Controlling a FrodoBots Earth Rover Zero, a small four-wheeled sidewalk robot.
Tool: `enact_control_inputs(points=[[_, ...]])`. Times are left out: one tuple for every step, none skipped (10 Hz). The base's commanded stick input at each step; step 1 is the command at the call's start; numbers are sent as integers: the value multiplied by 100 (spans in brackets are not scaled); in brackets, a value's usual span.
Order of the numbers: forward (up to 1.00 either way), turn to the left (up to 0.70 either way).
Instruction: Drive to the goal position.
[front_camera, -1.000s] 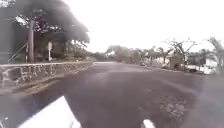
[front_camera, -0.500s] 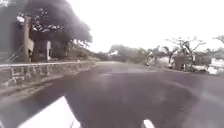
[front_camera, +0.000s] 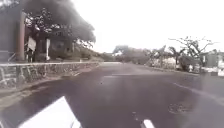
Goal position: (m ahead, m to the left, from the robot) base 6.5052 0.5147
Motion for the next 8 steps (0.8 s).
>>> enact_control_inputs(points=[[100, -19], [100, -40], [100, -40], [100, -40], [100, -40], [100, -16], [100, 0], [100, 0]])
